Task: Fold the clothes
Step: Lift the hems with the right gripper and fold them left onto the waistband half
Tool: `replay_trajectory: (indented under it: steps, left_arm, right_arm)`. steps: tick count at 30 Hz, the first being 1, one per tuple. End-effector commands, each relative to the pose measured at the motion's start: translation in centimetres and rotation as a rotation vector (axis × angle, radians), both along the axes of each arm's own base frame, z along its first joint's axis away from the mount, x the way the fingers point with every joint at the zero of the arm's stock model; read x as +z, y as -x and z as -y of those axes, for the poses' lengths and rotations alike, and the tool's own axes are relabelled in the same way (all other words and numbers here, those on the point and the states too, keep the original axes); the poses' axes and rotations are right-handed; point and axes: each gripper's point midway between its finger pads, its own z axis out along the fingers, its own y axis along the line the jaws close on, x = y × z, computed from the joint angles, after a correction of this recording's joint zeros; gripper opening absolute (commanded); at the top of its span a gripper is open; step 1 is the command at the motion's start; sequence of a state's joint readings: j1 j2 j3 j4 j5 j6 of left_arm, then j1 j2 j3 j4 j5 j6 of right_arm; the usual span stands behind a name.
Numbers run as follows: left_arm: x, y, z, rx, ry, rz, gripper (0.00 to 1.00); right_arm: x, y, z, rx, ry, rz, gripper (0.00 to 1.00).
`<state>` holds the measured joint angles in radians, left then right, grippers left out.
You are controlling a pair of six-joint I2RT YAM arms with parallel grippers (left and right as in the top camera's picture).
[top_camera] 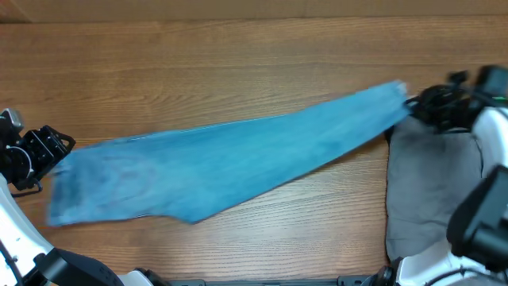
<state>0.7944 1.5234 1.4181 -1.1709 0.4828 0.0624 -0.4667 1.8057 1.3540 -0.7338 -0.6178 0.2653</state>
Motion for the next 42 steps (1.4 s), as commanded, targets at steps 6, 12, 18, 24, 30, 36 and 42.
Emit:
replay_trajectory:
  steps: [6,12,18,24,30,36,42]
  left_arm:
    - [1.8,-1.3,2.3,-0.055,0.123,0.119,0.74]
    - [1.8,-1.1,2.7,-0.066,0.138,0.117,0.73]
    - [2.0,-1.3,2.9,-0.073,0.153,0.133,0.74]
    - [2.4,-1.3,2.9,-0.074,0.152,0.138,0.74]
    - [3.1,-1.3,3.1,-0.076,0.155,0.143,0.74]
    - [3.3,-1.0,3.3,-0.074,0.167,0.133,0.74]
    - [3.3,-0.9,3.5,-0.073,0.174,0.125,0.74]
  right_arm:
    - [16.3,0.9,4.8,-0.072,0.141,0.317,0.04]
    - [18.8,1.8,-4.3,0.141,0.084,0.328,0.04]
    - [18.3,2.6,-16.6,0.437,0.024,0.3,0.04]
    - [17.3,5.3,-27.5,0.647,0.07,0.268,0.04]
    - [15.3,7.2,-35.1,0.743,0.166,0.274,0.04]
    - [10.9,8.7,-41.7,0.872,0.153,0.222,0.04]
    - [8.0,11.6,-48.0,1.013,0.117,0.227,0.04]
